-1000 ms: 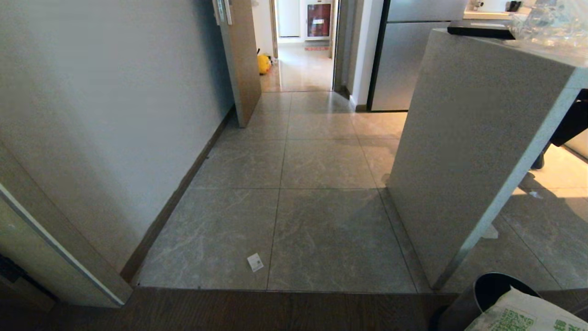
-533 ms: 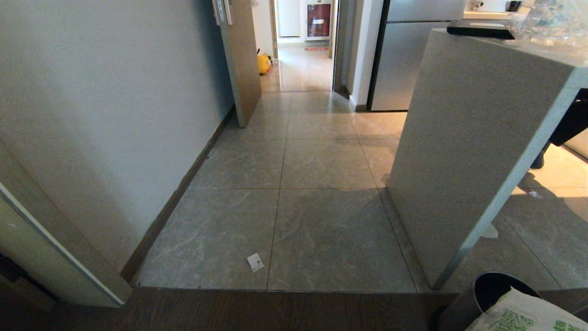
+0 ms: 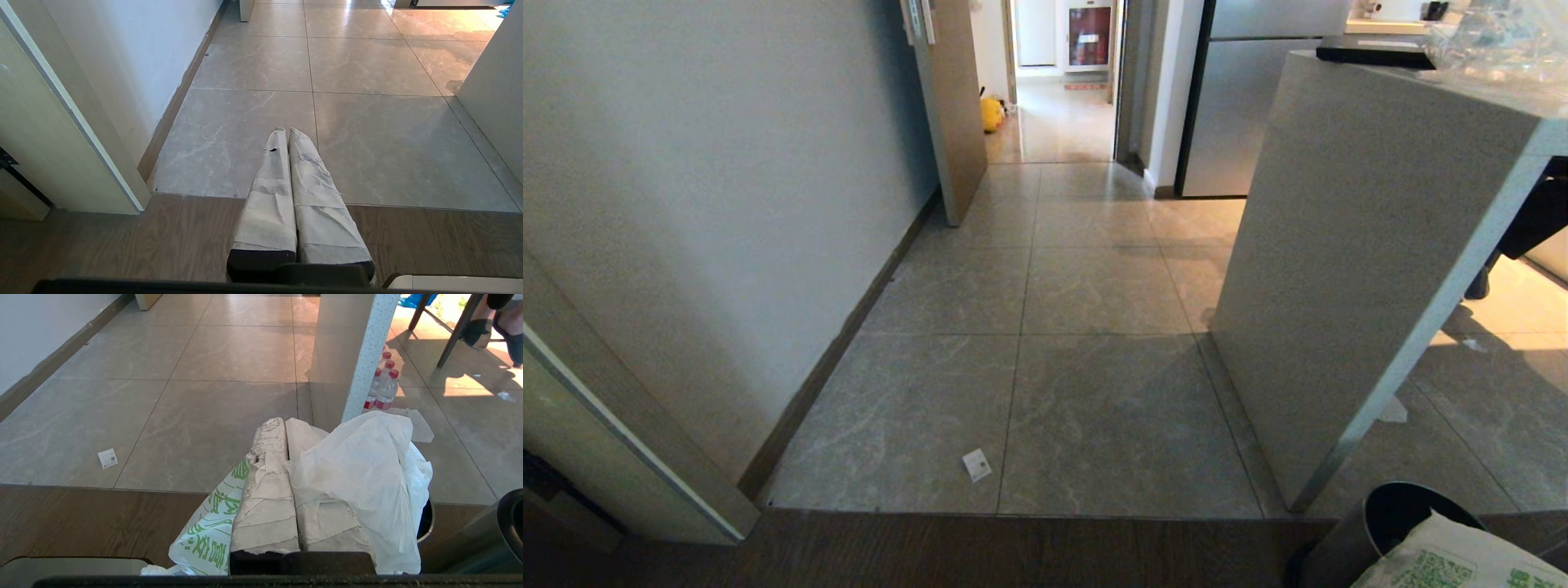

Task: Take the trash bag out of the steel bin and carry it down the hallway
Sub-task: Put the trash bag at the door

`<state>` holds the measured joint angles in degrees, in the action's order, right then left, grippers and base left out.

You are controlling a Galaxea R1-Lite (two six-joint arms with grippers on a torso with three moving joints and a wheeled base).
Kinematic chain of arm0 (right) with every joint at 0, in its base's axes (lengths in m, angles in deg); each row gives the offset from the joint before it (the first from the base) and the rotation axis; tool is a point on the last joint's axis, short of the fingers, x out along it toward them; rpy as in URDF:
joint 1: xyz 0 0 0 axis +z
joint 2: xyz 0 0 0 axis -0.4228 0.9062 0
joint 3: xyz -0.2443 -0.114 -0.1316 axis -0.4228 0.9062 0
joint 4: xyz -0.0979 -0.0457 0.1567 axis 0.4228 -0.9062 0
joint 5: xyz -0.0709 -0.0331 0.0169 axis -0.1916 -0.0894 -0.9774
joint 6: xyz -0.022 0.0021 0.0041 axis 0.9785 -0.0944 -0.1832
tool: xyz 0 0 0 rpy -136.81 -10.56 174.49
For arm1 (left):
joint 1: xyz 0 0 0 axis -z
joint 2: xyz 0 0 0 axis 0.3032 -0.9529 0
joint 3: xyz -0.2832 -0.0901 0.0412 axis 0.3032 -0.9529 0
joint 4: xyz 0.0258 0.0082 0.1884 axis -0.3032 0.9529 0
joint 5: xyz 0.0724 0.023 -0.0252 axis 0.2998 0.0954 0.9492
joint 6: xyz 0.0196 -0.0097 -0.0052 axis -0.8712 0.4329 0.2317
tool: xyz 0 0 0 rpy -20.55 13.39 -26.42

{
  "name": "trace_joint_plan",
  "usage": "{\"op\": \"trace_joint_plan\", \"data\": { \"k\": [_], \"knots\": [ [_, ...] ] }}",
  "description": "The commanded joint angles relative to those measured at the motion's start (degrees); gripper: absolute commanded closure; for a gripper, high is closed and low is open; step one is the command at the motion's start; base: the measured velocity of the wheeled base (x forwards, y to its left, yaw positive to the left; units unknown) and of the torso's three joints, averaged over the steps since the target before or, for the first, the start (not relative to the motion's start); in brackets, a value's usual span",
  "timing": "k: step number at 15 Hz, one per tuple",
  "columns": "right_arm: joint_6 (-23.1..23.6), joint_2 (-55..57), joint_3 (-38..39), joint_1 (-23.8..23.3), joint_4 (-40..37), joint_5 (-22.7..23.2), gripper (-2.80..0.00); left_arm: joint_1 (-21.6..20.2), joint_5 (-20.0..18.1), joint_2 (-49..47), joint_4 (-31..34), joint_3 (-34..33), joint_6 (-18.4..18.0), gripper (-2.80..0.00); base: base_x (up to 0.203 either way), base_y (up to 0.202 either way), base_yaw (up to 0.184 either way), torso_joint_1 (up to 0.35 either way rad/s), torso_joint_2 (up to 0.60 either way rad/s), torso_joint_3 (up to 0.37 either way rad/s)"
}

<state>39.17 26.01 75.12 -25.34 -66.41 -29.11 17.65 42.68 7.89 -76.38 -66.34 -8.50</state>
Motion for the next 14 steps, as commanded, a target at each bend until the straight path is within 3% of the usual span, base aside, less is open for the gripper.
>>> {"op": "trace_joint_plan", "data": {
  "k": [1, 14],
  "knots": [
    [0.1, 0.0, 0.1, 0.0, 0.0, 0.0, 0.00, 0.0, 0.0, 0.0, 0.0, 0.0, 0.1, 0.00, 0.000, 0.000, 0.000, 0.000, 0.00, 0.000],
    [0.1, 0.0, 0.0, 0.0, 0.0, 0.0, 0.00, 0.0, -0.3, 0.0, 0.4, 0.1, -1.2, 0.00, 0.000, 0.000, 0.000, 0.000, 0.00, 0.000]
  ]
}}
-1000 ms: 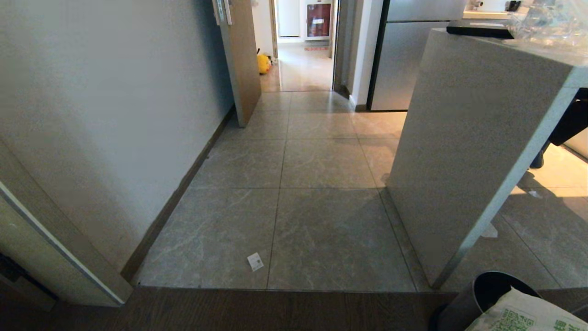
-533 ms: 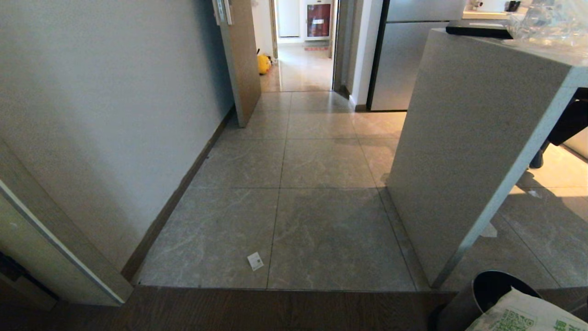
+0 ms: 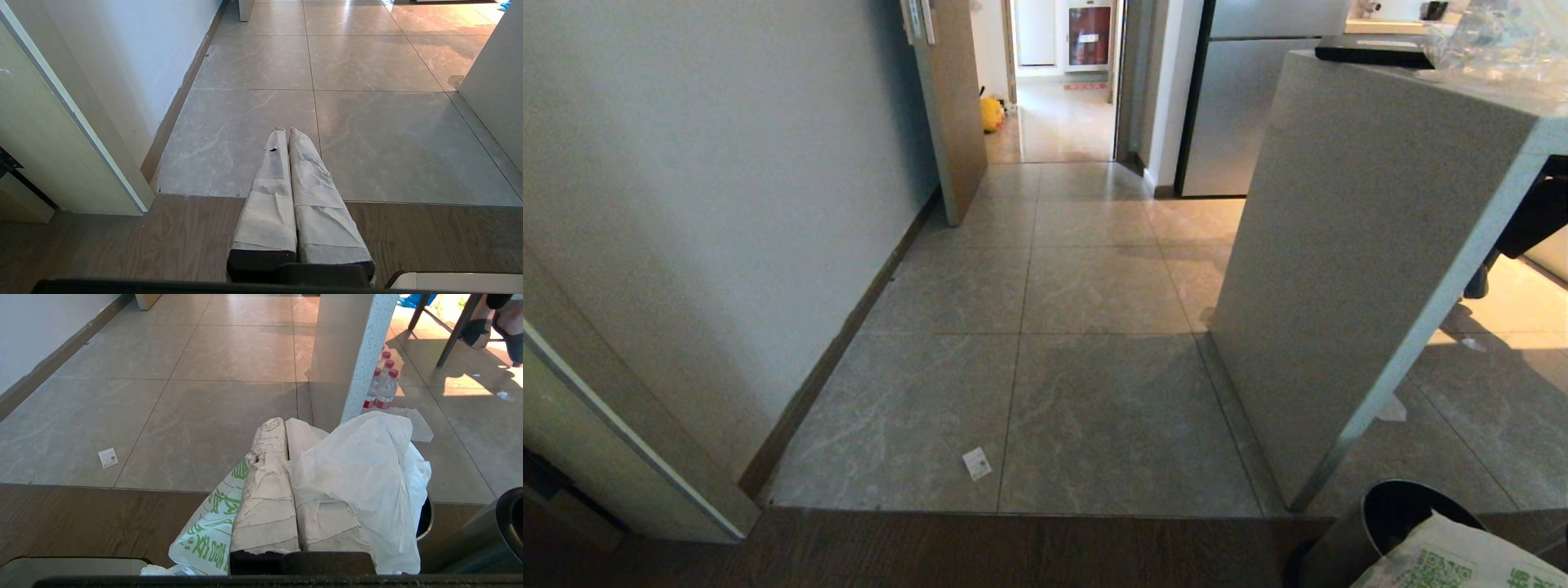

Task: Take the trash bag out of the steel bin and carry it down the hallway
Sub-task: Put the trash bag at the door

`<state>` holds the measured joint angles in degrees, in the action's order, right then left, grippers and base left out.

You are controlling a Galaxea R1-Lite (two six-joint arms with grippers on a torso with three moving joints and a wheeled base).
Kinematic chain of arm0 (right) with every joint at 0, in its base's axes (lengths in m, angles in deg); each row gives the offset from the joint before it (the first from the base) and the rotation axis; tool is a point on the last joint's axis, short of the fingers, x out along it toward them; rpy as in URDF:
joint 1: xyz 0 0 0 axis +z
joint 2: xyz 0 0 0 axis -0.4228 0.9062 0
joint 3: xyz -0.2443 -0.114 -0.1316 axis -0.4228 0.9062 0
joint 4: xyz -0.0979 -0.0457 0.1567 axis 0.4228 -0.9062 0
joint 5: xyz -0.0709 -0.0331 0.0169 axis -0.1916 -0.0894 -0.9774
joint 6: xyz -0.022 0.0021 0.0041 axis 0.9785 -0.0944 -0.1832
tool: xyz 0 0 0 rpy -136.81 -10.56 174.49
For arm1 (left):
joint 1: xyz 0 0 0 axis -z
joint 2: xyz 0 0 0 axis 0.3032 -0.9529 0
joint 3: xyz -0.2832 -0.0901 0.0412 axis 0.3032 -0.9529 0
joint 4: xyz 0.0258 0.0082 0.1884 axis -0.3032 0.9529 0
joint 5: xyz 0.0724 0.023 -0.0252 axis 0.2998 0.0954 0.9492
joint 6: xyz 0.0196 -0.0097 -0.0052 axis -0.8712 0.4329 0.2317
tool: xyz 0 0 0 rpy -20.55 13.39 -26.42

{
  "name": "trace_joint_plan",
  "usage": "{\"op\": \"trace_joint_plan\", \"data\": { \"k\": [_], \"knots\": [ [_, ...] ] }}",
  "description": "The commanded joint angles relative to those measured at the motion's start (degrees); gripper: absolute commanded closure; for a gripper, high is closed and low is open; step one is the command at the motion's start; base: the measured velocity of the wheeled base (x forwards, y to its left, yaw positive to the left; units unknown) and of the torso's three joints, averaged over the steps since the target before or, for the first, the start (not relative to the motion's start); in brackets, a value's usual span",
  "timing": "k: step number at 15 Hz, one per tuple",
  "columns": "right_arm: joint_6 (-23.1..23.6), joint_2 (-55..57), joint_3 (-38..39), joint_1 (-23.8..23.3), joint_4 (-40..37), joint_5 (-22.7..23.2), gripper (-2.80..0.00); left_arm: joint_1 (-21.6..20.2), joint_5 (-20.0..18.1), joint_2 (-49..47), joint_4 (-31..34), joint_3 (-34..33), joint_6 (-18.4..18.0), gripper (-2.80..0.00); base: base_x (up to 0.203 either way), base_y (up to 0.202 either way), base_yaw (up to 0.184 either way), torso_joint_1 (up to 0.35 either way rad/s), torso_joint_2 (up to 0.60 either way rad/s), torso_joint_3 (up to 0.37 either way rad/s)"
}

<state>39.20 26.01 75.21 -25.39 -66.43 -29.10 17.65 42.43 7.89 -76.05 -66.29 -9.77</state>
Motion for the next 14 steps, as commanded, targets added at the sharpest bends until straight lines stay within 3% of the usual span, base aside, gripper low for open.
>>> {"op": "trace_joint_plan", "data": {
  "k": [1, 4, 14],
  "knots": [
    [0.0, 0.0, -0.1, 0.0, 0.0, 0.0, 0.00, 0.0, 0.1, 0.0, 0.1, 0.0, 0.1, 0.00, 0.000, 0.000, 0.000, 0.000, 0.00, 0.000],
    [0.0, 0.0, 0.0, 0.0, 0.0, 0.0, 0.00, 0.0, 0.1, 0.0, 0.1, 0.0, 0.1, 0.00, 0.039, 0.000, 0.000, 0.000, 0.00, 0.001],
    [0.0, 0.0, 0.0, 0.0, 0.0, 0.0, 0.00, 0.0, 0.2, 0.0, 0.0, 0.0, 0.2, 0.00, 0.189, 0.000, 0.002, 0.002, 0.00, 0.002]
  ]
}}
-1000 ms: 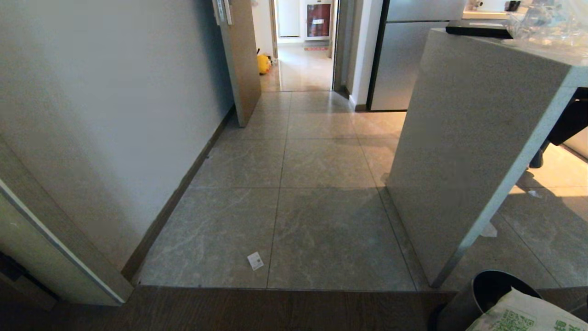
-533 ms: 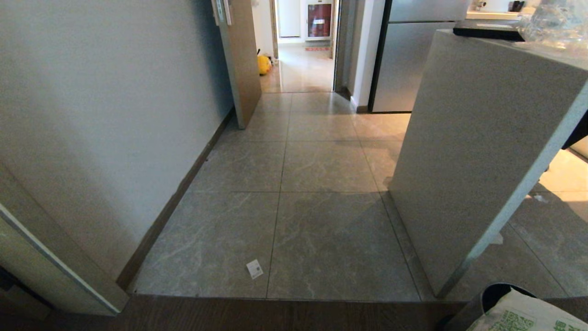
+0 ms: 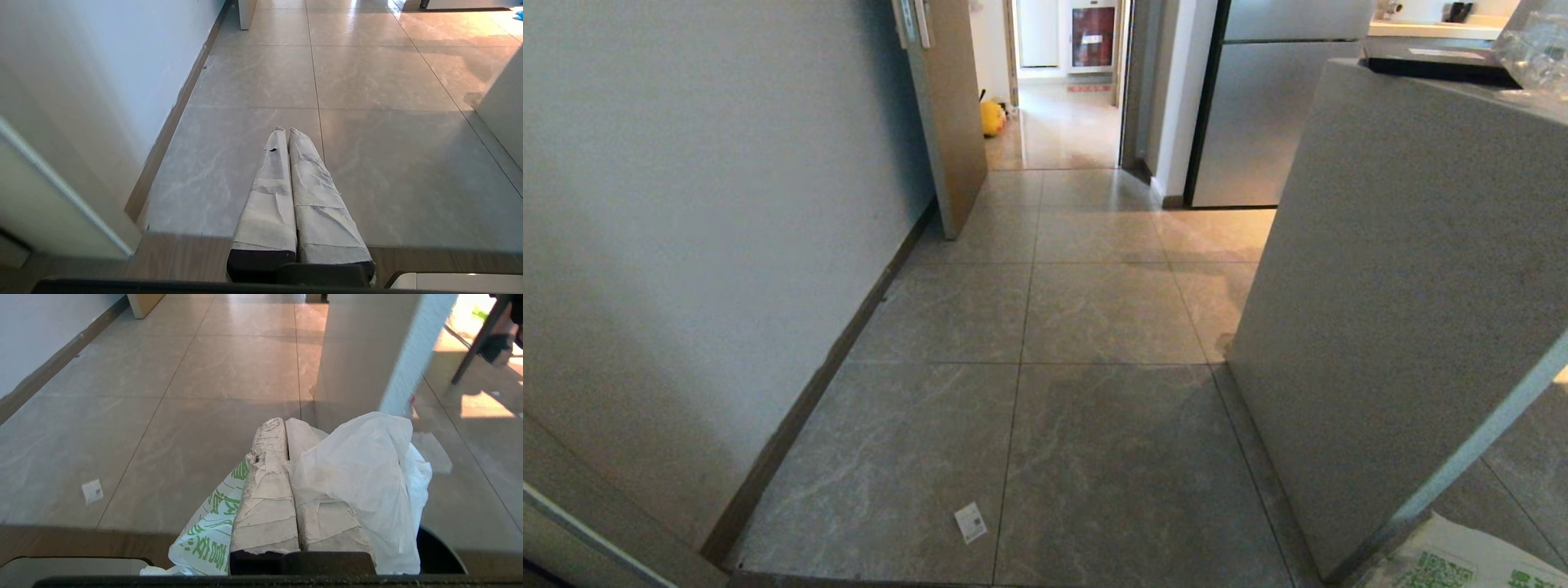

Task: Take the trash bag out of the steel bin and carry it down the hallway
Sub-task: Put the trash bag at the door

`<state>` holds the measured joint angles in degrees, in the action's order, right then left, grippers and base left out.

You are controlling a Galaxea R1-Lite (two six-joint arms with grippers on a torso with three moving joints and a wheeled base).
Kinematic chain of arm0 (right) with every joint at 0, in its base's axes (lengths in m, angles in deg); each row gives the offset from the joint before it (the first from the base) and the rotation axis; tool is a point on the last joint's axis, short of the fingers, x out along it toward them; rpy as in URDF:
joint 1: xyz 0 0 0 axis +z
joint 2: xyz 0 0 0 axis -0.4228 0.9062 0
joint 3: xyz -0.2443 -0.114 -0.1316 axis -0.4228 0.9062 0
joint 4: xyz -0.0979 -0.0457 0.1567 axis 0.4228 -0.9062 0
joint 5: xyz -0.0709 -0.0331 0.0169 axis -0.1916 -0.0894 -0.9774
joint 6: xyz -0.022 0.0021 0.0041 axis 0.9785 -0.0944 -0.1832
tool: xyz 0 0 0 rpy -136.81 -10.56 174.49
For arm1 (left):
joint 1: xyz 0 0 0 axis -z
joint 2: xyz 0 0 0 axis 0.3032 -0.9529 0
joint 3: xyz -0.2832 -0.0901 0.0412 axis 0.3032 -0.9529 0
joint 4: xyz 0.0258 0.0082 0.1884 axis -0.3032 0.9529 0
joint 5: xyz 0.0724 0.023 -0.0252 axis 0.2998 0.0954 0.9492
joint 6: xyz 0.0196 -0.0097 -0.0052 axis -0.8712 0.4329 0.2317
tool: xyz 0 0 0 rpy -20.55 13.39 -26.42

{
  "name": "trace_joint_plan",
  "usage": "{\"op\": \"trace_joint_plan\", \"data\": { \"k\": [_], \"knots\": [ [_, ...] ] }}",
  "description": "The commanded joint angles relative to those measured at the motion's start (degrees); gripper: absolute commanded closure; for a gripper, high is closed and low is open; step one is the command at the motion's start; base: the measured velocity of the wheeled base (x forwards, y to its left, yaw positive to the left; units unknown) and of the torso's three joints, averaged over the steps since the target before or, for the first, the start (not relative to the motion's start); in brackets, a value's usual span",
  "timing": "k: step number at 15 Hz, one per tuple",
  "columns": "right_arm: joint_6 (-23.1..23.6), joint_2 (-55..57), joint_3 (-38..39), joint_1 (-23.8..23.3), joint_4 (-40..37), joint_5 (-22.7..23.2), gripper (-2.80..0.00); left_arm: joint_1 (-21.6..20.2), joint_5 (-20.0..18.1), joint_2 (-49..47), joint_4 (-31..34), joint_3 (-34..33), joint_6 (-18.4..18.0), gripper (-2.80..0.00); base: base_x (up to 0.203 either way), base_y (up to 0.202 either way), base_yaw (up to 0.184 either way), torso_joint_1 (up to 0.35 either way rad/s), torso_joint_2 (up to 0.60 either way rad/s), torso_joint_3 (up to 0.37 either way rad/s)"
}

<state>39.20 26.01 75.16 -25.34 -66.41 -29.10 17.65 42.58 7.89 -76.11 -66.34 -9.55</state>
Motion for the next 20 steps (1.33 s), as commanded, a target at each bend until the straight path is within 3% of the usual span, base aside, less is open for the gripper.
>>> {"op": "trace_joint_plan", "data": {
  "k": [1, 13, 20],
  "knots": [
    [0.0, 0.0, 0.0, 0.0, 0.0, 0.0, 0.00, 0.0, 0.0, 0.0, 0.0, 0.0, 0.0, 0.00, 0.190, 0.000, 0.001, 0.004, 0.00, 0.004],
    [0.0, 0.0, 0.0, 0.0, 0.0, 0.0, 0.00, 0.0, 0.1, 0.0, 0.0, 0.0, -0.1, 0.00, 0.052, 0.000, 0.001, 0.001, 0.00, 0.002],
    [0.0, 0.0, 0.0, 0.0, 0.0, 0.0, 0.00, 0.0, 0.1, 0.0, -0.1, 0.0, -0.3, 0.00, 0.177, 0.000, 0.001, 0.002, 0.00, 0.004]
  ]
}}
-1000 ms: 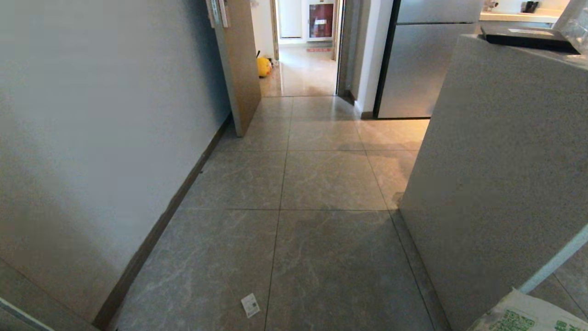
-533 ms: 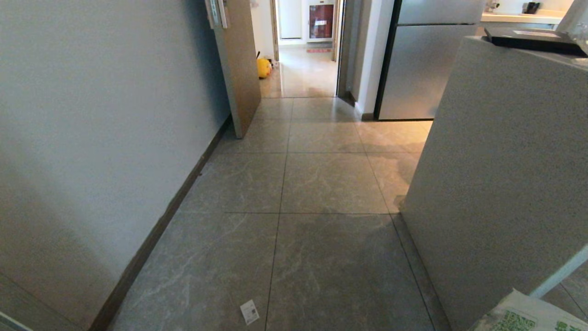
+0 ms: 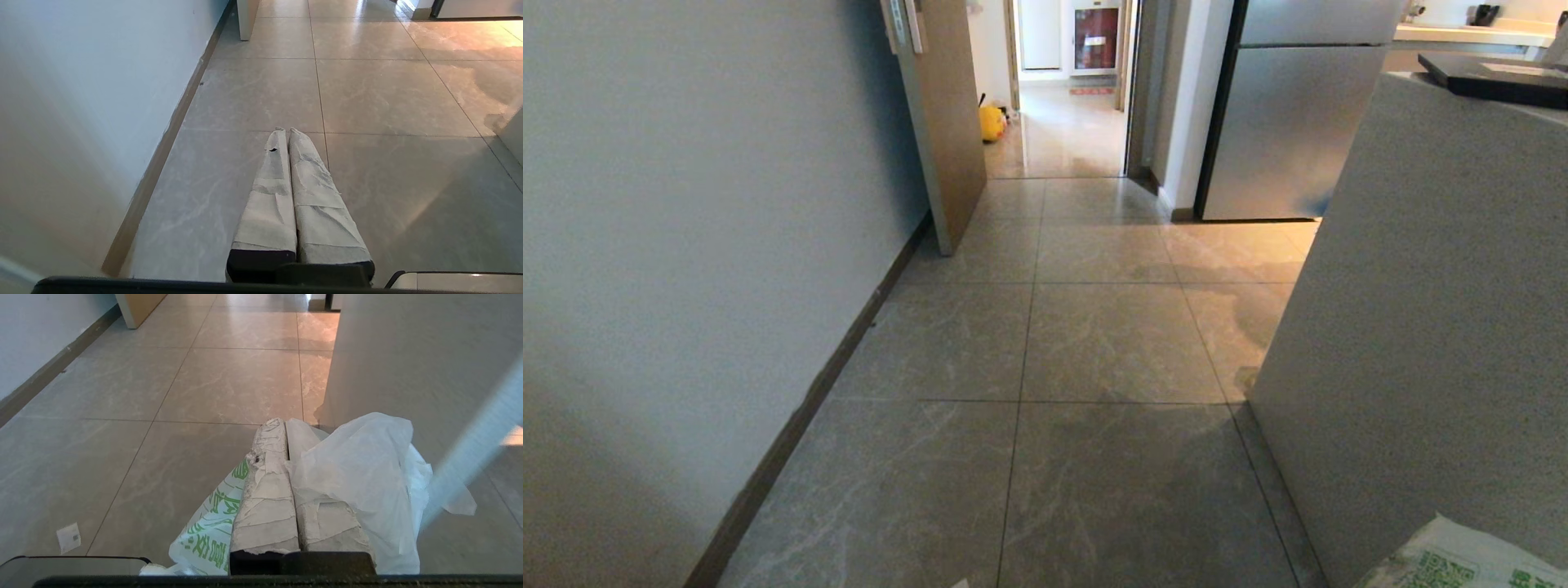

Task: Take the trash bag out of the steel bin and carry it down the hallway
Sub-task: Put the trash bag at the door

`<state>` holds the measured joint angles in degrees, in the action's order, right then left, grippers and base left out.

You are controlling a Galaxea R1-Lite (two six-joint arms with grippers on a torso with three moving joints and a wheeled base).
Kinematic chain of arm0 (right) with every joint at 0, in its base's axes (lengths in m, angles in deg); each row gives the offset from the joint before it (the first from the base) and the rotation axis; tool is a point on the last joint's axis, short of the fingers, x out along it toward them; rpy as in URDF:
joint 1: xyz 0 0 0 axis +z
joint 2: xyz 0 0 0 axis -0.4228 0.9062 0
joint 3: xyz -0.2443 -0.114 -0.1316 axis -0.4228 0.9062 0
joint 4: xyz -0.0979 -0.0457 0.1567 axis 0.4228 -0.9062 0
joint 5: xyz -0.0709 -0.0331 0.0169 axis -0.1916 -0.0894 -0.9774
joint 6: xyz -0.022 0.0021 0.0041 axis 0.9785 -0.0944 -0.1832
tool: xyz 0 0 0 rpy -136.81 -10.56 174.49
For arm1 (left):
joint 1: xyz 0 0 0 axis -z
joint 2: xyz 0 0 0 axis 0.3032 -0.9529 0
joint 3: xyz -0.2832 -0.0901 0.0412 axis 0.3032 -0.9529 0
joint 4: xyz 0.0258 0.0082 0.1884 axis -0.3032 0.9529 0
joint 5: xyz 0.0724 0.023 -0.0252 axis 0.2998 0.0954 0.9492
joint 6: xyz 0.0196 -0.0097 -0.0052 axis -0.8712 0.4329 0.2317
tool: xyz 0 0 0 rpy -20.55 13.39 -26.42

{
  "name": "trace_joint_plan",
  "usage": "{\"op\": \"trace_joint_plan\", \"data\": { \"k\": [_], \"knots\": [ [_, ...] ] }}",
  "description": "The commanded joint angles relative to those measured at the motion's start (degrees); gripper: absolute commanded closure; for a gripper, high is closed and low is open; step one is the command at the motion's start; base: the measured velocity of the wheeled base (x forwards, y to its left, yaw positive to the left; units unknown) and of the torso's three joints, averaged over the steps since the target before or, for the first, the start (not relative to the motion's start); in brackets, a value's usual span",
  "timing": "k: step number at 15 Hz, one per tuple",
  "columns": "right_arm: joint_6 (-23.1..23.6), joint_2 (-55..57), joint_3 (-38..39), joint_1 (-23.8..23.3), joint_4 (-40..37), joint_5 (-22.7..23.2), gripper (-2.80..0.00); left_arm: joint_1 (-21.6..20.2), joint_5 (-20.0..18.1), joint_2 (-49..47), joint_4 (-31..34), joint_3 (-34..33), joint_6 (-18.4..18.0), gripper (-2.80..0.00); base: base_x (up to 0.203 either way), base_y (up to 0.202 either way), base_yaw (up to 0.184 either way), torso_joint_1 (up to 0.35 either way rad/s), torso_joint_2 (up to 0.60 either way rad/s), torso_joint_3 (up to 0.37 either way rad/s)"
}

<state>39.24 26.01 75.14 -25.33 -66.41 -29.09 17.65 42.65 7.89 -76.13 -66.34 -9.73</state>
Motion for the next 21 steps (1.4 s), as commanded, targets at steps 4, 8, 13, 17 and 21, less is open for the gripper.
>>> {"op": "trace_joint_plan", "data": {
  "k": [4, 8, 13, 17, 21],
  "knots": [
    [0.1, 0.0, 0.1, 0.0, 0.0, 0.0, 0.00, 0.0, -0.1, 0.0, 0.1, 0.1, 0.0, 0.00, 0.031, 0.000, 0.001, 0.000, 0.00, 0.000],
    [0.0, 0.0, 0.0, 0.0, 0.0, 0.1, 0.00, 0.0, -0.2, 0.0, 0.1, 0.1, -0.4, 0.00, 0.000, 0.000, 0.000, 0.000, 0.00, 0.000],
    [0.0, 0.0, 0.0, 0.0, 0.0, 0.0, 0.00, 0.0, 0.1, 0.0, 0.0, 0.0, 0.3, 0.00, 0.000, 0.000, 0.000, 0.000, 0.00, 0.000],
    [0.0, 0.0, 0.1, 0.0, 0.0, 0.0, 0.00, 0.0, 0.0, 0.0, 0.0, 0.0, 0.2, 0.00, -0.001, -0.109, 0.002, 0.002, 0.00, 0.002],
    [0.1, 0.0, 0.0, 0.0, 0.1, 0.0, 0.00, 0.0, 0.1, 0.0, 0.0, 0.0, 0.3, 0.00, 0.000, -0.096, -0.002, 0.001, 0.00, 0.002]
  ]
}}
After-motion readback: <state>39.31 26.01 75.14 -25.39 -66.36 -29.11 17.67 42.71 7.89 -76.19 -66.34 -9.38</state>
